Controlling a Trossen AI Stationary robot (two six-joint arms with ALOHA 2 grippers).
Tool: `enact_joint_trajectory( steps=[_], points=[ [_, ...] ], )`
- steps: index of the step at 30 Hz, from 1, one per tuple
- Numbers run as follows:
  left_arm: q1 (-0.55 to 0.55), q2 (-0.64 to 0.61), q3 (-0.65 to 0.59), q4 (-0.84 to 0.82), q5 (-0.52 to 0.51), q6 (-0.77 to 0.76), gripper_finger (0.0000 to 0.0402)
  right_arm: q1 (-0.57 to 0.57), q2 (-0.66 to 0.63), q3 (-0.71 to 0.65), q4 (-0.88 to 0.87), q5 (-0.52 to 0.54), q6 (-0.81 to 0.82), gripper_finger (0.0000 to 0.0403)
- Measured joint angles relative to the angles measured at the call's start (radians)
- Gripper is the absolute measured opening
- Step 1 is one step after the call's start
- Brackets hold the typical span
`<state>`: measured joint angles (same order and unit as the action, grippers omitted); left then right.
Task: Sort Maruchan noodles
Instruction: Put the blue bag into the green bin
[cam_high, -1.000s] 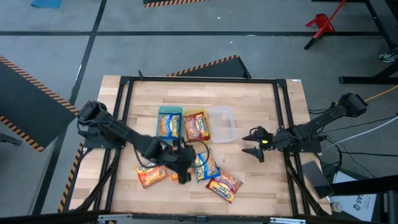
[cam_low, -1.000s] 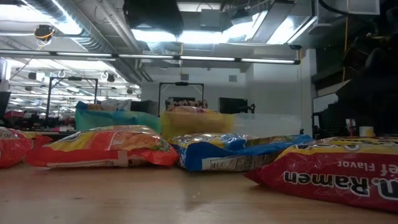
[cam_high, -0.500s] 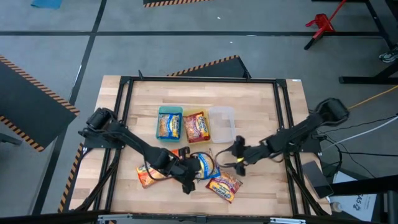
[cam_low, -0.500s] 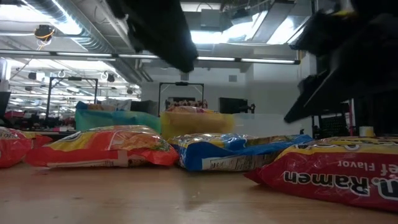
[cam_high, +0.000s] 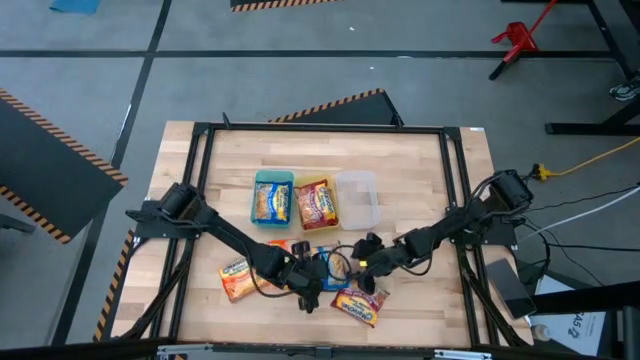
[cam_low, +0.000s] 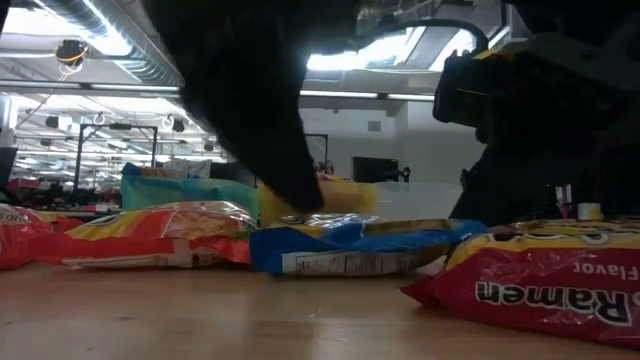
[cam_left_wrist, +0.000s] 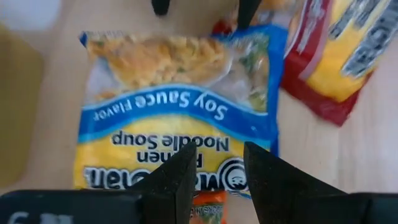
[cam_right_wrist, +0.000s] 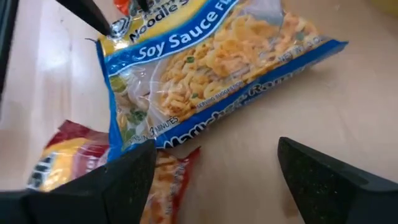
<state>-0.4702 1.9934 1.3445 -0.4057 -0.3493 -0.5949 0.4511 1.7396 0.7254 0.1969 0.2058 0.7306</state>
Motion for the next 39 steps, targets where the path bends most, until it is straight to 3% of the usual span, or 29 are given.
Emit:
enact_joint_trajectory(
  steps=[16, 20, 25, 39],
  points=[
    [0.0, 0.044, -0.016, 0.05, -0.014, -0.025, 0.0126, -0.053, -0.005, 0.0, 0.005, 0.052, 0.27, 0.0321],
    [0.001, 0.043, -0.072, 0.163, -0.011, -0.05, 0.0124, -0.052, -0.005, 0.0, 0.023, 0.052, 0.319, 0.0321],
    [0.002, 0.043, -0.132, 0.299, 0.006, -0.062, 0.0123, -0.053, -0.001, 0.0, 0.037, 0.065, 0.323, 0.0321],
    [0.013, 0.043, -0.138, 0.304, 0.022, -0.084, 0.0123, -0.053, 0.032, 0.001, 0.048, 0.091, 0.32, 0.0321]
  ],
)
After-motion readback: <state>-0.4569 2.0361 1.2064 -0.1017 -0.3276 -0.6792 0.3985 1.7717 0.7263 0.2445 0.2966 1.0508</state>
